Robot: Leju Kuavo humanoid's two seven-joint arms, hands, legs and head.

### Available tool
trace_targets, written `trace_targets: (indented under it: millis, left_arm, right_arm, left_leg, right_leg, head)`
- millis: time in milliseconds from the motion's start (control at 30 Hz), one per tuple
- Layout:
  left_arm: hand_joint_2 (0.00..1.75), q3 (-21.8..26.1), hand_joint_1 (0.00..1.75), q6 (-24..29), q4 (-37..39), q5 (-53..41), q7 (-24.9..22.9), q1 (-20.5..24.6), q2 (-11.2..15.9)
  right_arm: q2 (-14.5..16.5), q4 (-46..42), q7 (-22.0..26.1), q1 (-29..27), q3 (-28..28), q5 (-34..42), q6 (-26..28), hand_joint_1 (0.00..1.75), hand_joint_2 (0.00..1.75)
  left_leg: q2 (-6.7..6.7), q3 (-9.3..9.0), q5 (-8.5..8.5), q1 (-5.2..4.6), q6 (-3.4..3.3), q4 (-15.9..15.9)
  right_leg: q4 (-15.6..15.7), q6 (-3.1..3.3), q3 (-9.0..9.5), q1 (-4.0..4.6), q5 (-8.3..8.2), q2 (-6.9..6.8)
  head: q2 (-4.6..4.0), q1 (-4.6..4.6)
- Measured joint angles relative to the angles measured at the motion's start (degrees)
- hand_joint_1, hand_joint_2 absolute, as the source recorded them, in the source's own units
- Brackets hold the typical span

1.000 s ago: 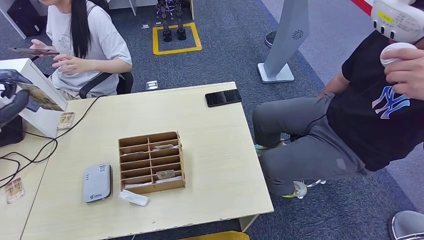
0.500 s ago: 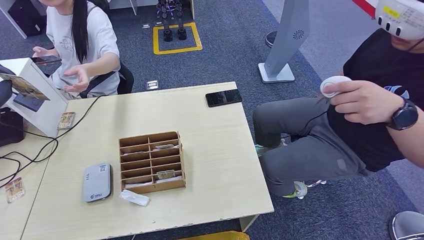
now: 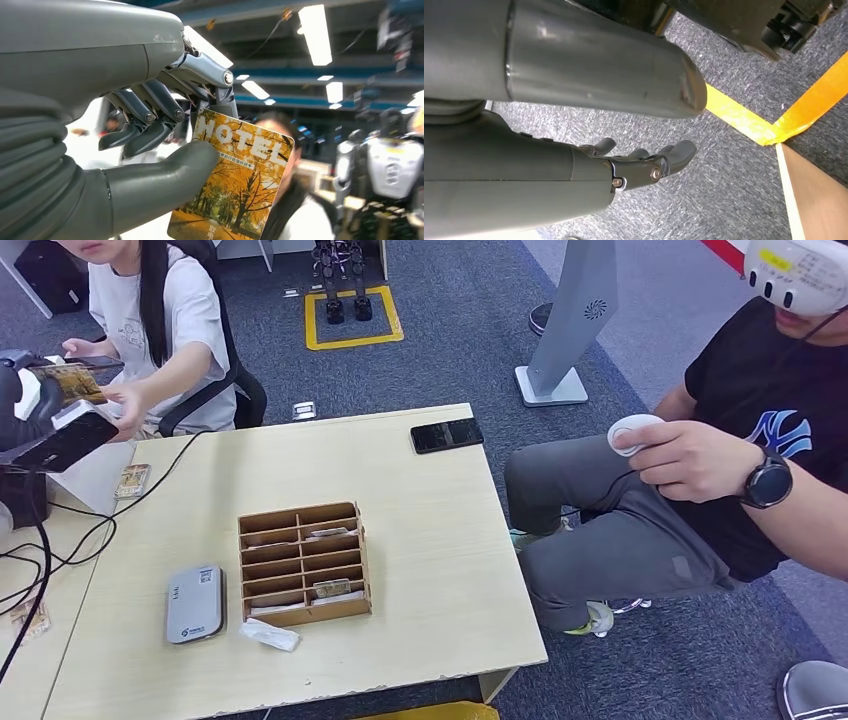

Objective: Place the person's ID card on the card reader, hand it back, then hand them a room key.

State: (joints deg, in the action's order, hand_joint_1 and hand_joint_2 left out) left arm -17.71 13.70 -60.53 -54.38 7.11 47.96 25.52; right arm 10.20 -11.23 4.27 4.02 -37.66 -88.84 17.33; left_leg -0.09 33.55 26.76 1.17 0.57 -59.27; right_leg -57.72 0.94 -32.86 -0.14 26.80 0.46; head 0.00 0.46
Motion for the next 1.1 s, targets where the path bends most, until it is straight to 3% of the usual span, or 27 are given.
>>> trace_targets:
  millis: [233, 733, 767, 867, 900, 1100]
  left_arm:
    - [1.75, -0.17, 1.75, 1.03, 8.08, -0.79, -0.27, 1.72, -4.12]
    - [1.75, -0.19, 1.75, 2.63, 13.68, -3.52, -0.94, 2.49, -6.91]
    - [1.75, -0.19, 1.53, 2.82, 14.17, -3.74, -0.89, 2.51, -7.09]
    - [1.75, -0.19, 0.22, 3.17, 15.48, -4.01, -0.31, 2.52, -7.56]
    - [1.75, -0.19, 0.00, 3.38, 15.82, -4.05, -0.08, 2.51, -7.68]
    - [1.75, 0.92, 0.00, 12.12, 15.76, 1.51, 6.55, -2.57, -7.31]
  right_arm:
    - [0.01, 0.00, -0.07, -0.05, 0.00, -0.01, 0.00, 0.00, 0.00]
    - [0.01, 0.00, -0.99, -0.12, 0.00, 0.01, -0.36, 0.00, 0.00]
    - [0.01, 0.00, -0.98, -0.12, 0.00, 0.02, -0.38, 0.00, 0.00]
    - [0.01, 0.00, -0.86, -0.12, 0.00, 0.02, -0.33, 0.00, 0.00]
    - [0.01, 0.00, -0.80, -0.12, 0.00, 0.03, -0.30, 0.00, 0.00]
    - [0.14, 0.00, -1.12, -0.15, 0.00, 0.87, -0.09, 0.00, 0.00]
  left_leg:
    - [0.05, 0.08, 0.01, 0.00, -0.01, -0.01]
    - [0.16, 0.25, 0.03, 0.00, 0.01, -0.01]
    - [0.16, 0.25, 0.03, 0.00, 0.01, -0.01]
    - [0.16, 0.26, 0.03, 0.00, 0.01, -0.01]
    - [0.15, 0.27, 0.03, 0.00, 0.01, -0.01]
    - [0.25, 0.21, 0.04, -0.04, 0.01, 0.05]
  right_leg:
    - [0.01, -0.01, -0.13, -0.01, 0.00, 0.06]
    - [-0.02, 0.00, -0.32, -0.01, 0.00, 0.19]
    - [-0.01, 0.00, -0.33, -0.01, 0.00, 0.19]
    - [-0.02, 0.00, -0.33, -0.01, 0.00, 0.18]
    - [-0.02, 0.00, -0.33, -0.01, 0.00, 0.17]
    - [-0.06, 0.00, -0.27, -0.03, 0.01, 0.26]
  head:
    - [0.00, -0.01]
    - [0.00, 0.00]
    - [0.00, -0.01]
    - [0.00, -0.01]
    - [0.00, 0.00]
    - [0.00, -0.01]
